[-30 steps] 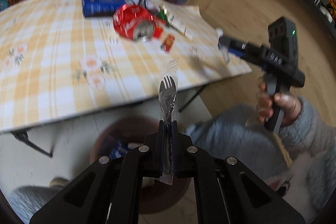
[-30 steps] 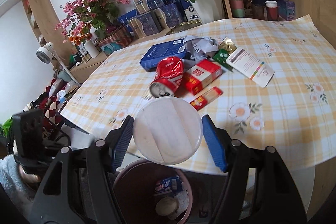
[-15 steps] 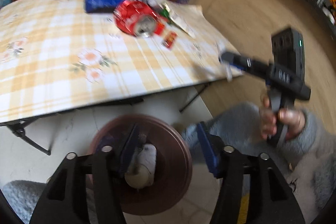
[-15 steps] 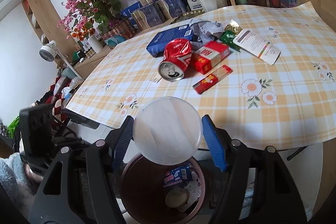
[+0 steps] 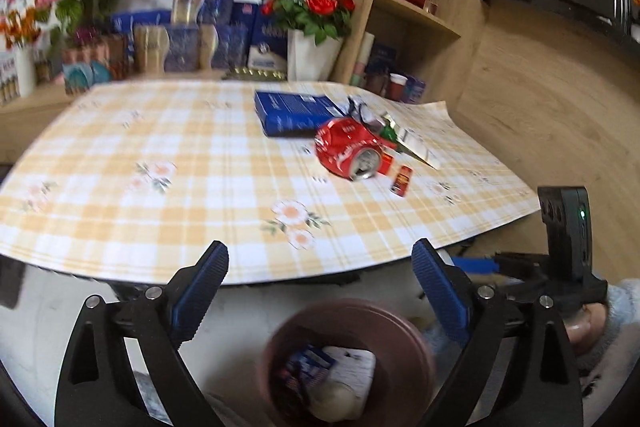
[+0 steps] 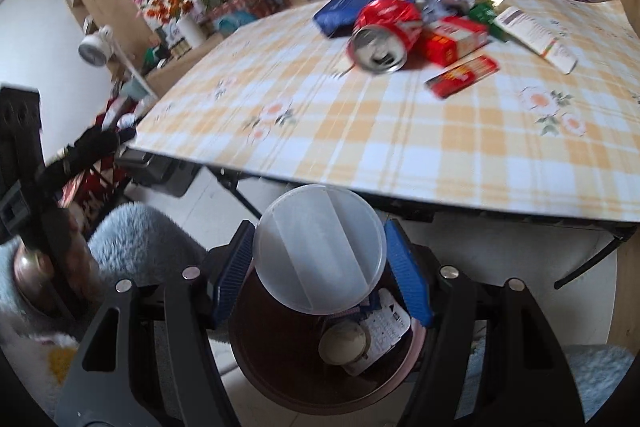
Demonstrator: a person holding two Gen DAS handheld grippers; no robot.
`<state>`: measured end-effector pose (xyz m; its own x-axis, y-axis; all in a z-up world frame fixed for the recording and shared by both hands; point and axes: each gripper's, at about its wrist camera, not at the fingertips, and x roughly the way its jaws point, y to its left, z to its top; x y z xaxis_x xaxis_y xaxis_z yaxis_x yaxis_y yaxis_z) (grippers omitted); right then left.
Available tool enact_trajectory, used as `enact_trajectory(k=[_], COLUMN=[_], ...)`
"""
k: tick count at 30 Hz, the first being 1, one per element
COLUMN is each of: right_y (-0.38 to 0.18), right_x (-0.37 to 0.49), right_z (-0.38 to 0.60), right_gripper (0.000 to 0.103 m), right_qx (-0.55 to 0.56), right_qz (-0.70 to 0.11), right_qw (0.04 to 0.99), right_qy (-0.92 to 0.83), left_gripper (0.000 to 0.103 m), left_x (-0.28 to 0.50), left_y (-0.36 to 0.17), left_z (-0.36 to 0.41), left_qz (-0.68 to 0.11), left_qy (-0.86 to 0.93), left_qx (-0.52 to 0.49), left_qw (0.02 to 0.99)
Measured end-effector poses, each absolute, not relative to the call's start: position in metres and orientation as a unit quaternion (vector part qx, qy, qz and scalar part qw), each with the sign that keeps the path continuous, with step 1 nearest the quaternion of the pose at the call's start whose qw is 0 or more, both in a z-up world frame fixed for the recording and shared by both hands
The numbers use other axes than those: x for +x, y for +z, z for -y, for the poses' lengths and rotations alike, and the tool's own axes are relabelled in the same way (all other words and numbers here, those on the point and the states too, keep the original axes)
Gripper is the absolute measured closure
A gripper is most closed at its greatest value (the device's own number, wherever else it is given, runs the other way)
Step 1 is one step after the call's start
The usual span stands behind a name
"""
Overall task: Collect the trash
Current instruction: 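Carry the fork and lid over the bin and open both grippers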
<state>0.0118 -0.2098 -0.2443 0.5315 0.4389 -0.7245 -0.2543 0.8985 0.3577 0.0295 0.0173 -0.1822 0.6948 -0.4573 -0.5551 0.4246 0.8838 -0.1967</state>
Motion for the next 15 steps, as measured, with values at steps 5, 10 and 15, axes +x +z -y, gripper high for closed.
enact_trajectory(k=[5, 10, 15], right_y=[-0.263, -0.278, -0.293], right_x=[0.008, 0.008, 0.006], right_z=[0.197, 0.190, 0.181], right_gripper=[0.036, 0.036, 0.036], right_qx=[0.086, 0.071, 0.047], right_qz=[-0.466, -0.484, -0.508], right_qw=[0.858, 0.849, 0.838], right_qy=[0.200, 0.199, 0.195], left_gripper=[0.011, 0.010, 0.010], left_x=[0.017, 0.009, 0.007], left_y=[-0.184, -0.188, -0.191], left_z=[-0.021, -0.018, -0.019], left_qz=[-0.291, -0.285, -0.290], left_qy=[-0.223, -0.211, -0.205], left_qx=[-0.005, 0.014, 0.017], left_qw=[0.931, 0.935, 0.935])
